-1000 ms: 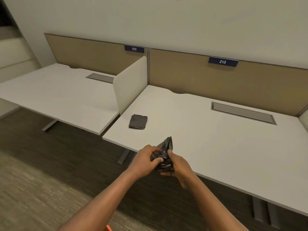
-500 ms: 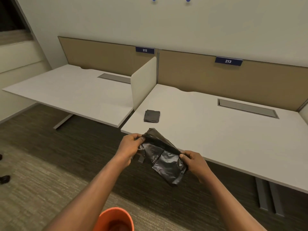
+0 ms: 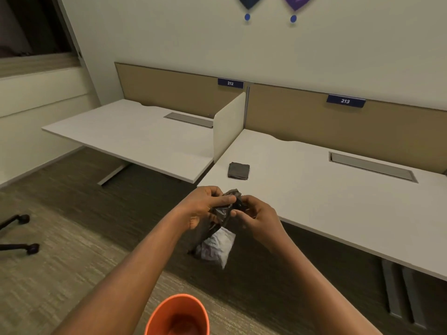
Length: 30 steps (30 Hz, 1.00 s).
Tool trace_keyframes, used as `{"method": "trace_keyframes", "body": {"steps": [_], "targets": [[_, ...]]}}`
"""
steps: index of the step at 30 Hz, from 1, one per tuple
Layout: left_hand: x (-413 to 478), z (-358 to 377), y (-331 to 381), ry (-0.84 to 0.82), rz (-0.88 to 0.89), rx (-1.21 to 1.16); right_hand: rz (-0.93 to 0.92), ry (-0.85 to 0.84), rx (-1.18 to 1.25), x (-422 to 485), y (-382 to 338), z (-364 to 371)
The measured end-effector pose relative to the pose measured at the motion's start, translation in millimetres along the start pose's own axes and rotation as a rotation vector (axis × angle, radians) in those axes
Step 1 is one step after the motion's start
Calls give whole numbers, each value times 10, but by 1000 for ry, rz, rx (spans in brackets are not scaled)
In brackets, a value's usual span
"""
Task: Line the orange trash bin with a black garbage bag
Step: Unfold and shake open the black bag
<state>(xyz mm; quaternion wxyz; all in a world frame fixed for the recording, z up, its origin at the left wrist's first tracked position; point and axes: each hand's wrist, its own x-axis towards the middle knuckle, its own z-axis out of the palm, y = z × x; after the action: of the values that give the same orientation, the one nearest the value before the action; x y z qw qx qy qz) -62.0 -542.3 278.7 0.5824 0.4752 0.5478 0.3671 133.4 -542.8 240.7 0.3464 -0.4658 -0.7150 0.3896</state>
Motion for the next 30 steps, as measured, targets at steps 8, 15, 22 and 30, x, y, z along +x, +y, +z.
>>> {"method": "trace_keyframes", "body": {"steps": [8, 15, 22, 30], "targets": [[-139, -167, -9, 402, 27, -7, -95, 113, -130, 9, -85, -230], [-143, -100, -162, 726, 13, 165, -67, 191, -158, 9, 15, -531], [-199, 140, 48, 418, 312, 870, -166, 122, -209, 97, -119, -648], [-140, 504, 71, 70, 164, 353, -201, 100, -7, 151, -325, -577]]}}
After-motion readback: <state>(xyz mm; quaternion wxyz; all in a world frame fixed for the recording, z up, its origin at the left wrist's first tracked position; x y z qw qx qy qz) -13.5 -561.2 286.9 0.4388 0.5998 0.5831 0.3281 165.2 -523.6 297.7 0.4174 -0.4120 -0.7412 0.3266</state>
